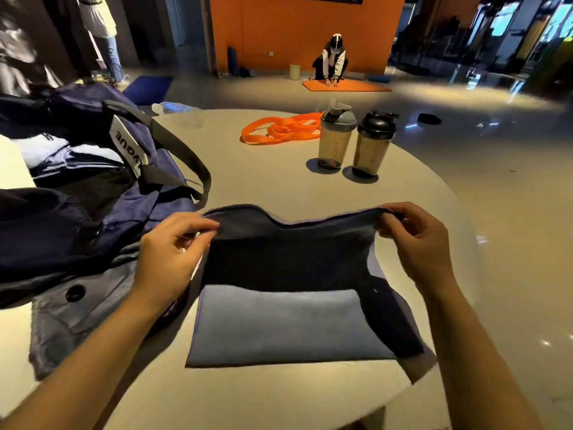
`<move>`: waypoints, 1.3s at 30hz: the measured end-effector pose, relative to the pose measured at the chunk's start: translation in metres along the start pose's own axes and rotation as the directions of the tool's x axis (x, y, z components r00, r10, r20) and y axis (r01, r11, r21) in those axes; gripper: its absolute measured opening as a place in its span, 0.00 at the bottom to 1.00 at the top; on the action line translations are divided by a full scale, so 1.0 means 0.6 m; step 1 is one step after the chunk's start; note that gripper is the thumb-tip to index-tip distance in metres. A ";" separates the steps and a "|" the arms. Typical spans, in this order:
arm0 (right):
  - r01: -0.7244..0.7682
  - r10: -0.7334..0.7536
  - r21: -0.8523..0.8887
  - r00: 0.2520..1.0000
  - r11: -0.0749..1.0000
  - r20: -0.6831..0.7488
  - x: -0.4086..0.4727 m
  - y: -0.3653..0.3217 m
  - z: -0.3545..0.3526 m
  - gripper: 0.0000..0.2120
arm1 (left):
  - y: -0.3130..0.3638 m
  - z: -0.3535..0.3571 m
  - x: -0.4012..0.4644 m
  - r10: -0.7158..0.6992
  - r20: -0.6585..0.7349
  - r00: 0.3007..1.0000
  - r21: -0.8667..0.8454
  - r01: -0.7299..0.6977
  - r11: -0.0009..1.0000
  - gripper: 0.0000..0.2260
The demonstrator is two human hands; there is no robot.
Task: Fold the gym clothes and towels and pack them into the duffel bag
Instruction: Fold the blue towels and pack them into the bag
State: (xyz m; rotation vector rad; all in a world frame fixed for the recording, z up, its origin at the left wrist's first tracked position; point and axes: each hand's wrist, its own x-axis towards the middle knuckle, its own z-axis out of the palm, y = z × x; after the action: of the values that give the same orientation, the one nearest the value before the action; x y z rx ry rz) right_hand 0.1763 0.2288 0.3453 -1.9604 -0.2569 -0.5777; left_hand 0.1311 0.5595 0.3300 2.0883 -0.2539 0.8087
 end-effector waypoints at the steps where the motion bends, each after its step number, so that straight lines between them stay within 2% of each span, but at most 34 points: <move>1: 0.003 -0.006 0.052 0.998 0.999 0.058 -0.021 -0.010 -0.020 0.07 | 0.006 -0.019 -0.017 0.008 0.059 0.998 -0.063 -0.005 0.998 0.12; 2: -0.006 -0.008 0.116 0.993 0.993 0.117 -0.045 -0.015 -0.038 0.05 | 0.010 -0.034 -0.035 -0.005 0.124 0.992 -0.130 0.021 0.991 0.10; 3: -0.014 -0.011 0.146 0.986 0.989 0.169 -0.071 -0.019 -0.052 0.07 | 0.011 -0.045 -0.056 -0.031 0.184 0.982 -0.177 0.064 0.982 0.11; 5: -0.044 0.023 0.069 0.961 0.997 0.276 -0.122 -0.011 -0.064 0.09 | 0.003 -0.054 -0.101 -0.069 0.324 0.943 -0.157 0.125 0.980 0.17; 6: -0.042 0.050 -0.034 0.946 0.999 0.321 -0.143 -0.003 -0.064 0.04 | -0.004 -0.055 -0.121 -0.055 0.393 0.918 -0.090 0.098 0.991 0.18; 7: -0.017 0.074 -0.160 0.932 0.987 0.356 -0.158 0.007 -0.062 0.05 | -0.011 -0.057 -0.135 -0.019 0.444 0.896 -0.006 0.024 1.000 0.17; 9: 0.016 0.096 -0.309 0.935 0.951 0.342 -0.173 0.016 -0.056 0.14 | -0.019 -0.059 -0.145 0.061 0.513 0.857 0.078 -0.117 0.990 0.11; 12: -0.022 0.087 -0.227 0.956 0.974 0.282 -0.166 0.006 -0.063 0.14 | -0.011 -0.056 -0.133 0.194 0.466 0.863 0.079 -0.259 0.963 0.19; 16: -0.001 0.004 -0.015 0.978 1.000 0.210 -0.176 -0.010 -0.087 0.04 | 0.017 -0.062 -0.136 0.246 0.382 0.891 0.081 -0.297 0.951 0.15; 19: -0.006 0.057 -0.158 0.948 0.987 0.314 -0.202 -0.001 -0.098 0.08 | 0.019 -0.063 -0.167 0.239 0.488 0.839 0.092 -0.322 0.942 0.17; 21: 0.053 0.059 -0.285 0.926 0.957 0.372 -0.216 0.010 -0.099 0.13 | 0.014 -0.061 -0.183 0.207 0.533 0.820 0.123 -0.317 0.940 0.16; 23: 0.100 0.039 -0.314 0.913 0.944 0.405 -0.224 0.017 -0.099 0.17 | 0.008 -0.062 -0.185 0.193 0.542 0.818 0.135 -0.311 0.941 0.17; 26: 0.154 0.016 -0.378 0.911 0.913 0.412 -0.225 0.021 -0.100 0.20 | 0.007 -0.059 -0.182 0.240 0.533 0.811 0.159 -0.374 0.914 0.20; 29: 0.300 -0.082 -0.521 0.913 0.799 0.400 -0.228 0.034 -0.100 0.18 | 0.008 -0.058 -0.182 0.275 0.532 0.801 0.200 -0.434 0.878 0.22; 31: 0.305 -0.095 -0.513 0.914 0.802 0.396 -0.232 0.042 -0.103 0.17 | 0.007 -0.060 -0.183 0.271 0.522 0.809 0.191 -0.420 0.887 0.23; 33: 0.224 -0.072 -0.434 0.938 0.873 0.339 -0.229 0.033 -0.106 0.11 | 0.011 -0.062 -0.174 0.220 0.454 0.864 0.128 -0.307 0.943 0.23; 36: 0.131 -0.066 -0.319 0.976 0.939 0.207 -0.219 0.012 -0.103 0.12 | 0.028 -0.068 -0.144 0.165 0.307 0.937 0.048 -0.188 0.981 0.19; 37: 0.140 -0.081 -0.315 0.978 0.939 0.192 -0.217 0.007 -0.102 0.11 | 0.031 -0.072 -0.137 0.177 0.304 0.936 0.055 -0.203 0.978 0.16; 39: 0.204 -0.118 -0.362 0.962 0.910 0.247 -0.219 0.005 -0.103 0.11 | 0.032 -0.081 -0.140 0.215 0.411 0.886 0.104 -0.280 0.954 0.16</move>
State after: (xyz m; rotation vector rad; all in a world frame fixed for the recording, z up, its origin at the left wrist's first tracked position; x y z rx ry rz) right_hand 0.0469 0.1821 0.2984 -2.4068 -0.4788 -0.5469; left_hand 0.0359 0.5768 0.3101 2.3963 -0.7112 0.5562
